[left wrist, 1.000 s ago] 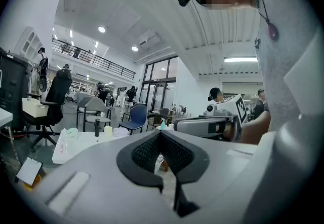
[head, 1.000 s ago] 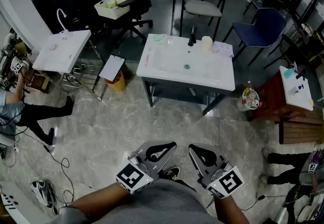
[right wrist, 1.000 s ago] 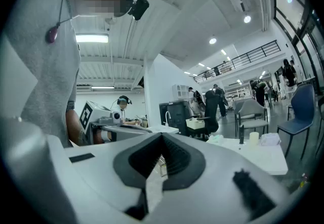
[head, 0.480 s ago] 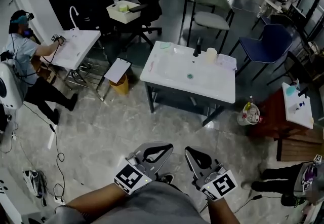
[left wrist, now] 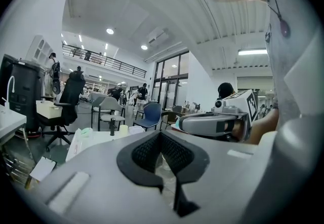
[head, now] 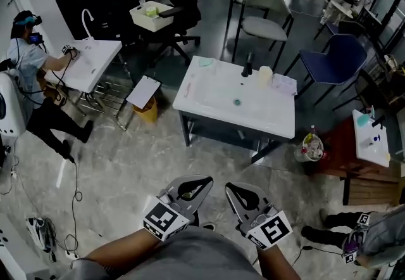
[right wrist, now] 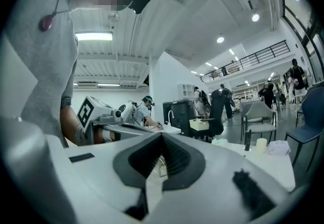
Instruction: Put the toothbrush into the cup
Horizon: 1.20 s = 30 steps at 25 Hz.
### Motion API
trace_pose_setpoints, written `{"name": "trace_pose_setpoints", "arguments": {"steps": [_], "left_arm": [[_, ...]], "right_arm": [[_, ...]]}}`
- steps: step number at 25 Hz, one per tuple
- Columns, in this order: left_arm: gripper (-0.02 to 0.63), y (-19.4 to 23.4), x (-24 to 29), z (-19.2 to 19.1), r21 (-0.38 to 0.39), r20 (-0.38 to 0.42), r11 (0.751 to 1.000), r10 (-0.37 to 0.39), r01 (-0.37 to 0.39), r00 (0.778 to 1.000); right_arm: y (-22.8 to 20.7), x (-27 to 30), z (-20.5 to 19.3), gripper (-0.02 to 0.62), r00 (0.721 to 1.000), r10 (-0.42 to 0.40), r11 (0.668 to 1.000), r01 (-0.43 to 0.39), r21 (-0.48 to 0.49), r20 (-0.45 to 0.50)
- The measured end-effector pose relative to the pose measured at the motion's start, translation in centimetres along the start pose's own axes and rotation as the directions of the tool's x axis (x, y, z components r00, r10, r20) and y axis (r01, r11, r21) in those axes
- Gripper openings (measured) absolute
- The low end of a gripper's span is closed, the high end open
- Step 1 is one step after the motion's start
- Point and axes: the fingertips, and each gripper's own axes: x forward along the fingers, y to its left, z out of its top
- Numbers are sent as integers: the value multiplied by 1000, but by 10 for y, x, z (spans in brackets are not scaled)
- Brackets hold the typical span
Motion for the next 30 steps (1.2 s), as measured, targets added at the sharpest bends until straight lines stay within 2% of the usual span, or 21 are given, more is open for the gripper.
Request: {"name": "trace_pose_setpoints", "arguments": {"steps": [18,26,30], "left_arm": [[9,147,42,12,-31,-13,999,-39,38,999],[9,173,61,4,-26,-27,995,-102,101,994],[9,187,81,11,-28,-13,994,-106,106,994]], "right_arm": [[-80,132,-5,9,997,-20,1000,20,0,-73],[-108,162,-16,9,993,-38,999,38,-7,-108],[-134,171,-9,9,996,-28,1000,28,-4,-83]]}}
